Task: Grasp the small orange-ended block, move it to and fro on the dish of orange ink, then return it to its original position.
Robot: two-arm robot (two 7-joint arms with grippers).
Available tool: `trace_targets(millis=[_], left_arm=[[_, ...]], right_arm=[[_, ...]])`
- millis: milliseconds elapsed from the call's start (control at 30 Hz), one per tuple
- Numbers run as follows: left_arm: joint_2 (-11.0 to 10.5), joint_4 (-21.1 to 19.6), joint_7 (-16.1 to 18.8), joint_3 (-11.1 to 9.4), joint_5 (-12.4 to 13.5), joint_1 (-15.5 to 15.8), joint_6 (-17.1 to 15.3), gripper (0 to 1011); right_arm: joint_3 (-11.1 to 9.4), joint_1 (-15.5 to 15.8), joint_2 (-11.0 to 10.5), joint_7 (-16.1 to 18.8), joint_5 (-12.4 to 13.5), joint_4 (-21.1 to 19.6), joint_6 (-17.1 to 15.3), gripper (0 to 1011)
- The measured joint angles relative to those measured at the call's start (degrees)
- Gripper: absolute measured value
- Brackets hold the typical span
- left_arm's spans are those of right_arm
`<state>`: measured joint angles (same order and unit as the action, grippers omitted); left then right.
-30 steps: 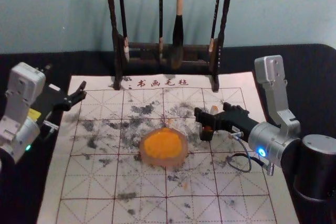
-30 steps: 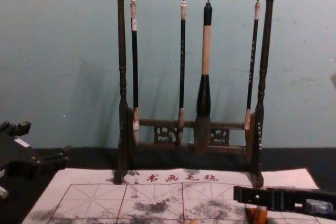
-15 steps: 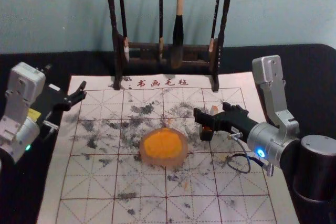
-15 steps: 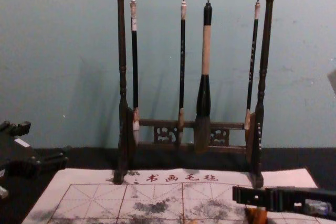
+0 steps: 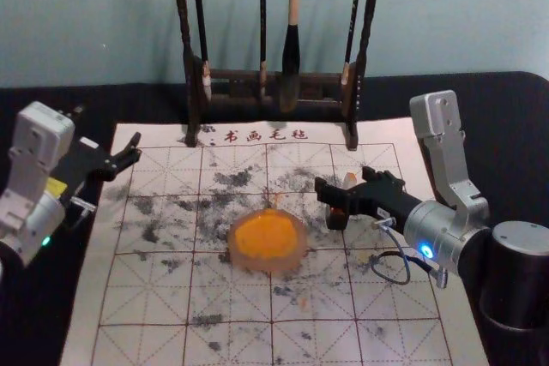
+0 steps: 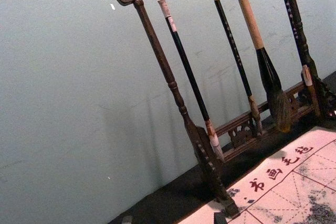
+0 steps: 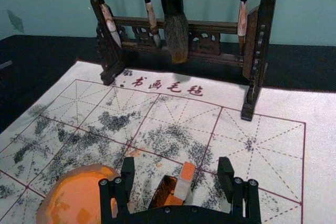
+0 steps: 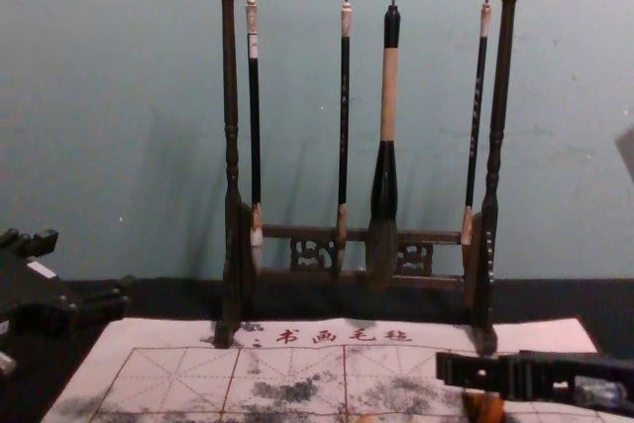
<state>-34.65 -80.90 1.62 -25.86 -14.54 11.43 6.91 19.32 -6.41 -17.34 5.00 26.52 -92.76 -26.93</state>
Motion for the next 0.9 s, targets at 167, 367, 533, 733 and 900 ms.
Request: trace_targets(millis=[167,367,533,733,900], left_arm=[[0.0,0.0,0.0,0.0,0.0,0.0,0.0,1001],[0.0,0.0,0.0,0.0,0.0,0.0,0.0,1001],[0.0,0.0,0.0,0.0,0.0,0.0,0.0,1001],[0.0,0.0,0.0,0.0,0.0,0.0,0.0,1001],[0.0,0.0,0.0,0.0,0.0,0.0,0.0,1001]], right_arm=[[0.0,0.0,0.0,-0.1,0.1,0.0,0.0,1002],[0.0,0.0,0.0,-0.2,0.1,0.0,0.1,941],[0.0,0.0,0.0,-0.2,0.2,0.0,0.1,818],[0.0,0.0,0.0,-0.2,0.3,0.0,0.1,628],[0.0,0.0,0.0,-0.3,0.3,0.0,0.1,476]])
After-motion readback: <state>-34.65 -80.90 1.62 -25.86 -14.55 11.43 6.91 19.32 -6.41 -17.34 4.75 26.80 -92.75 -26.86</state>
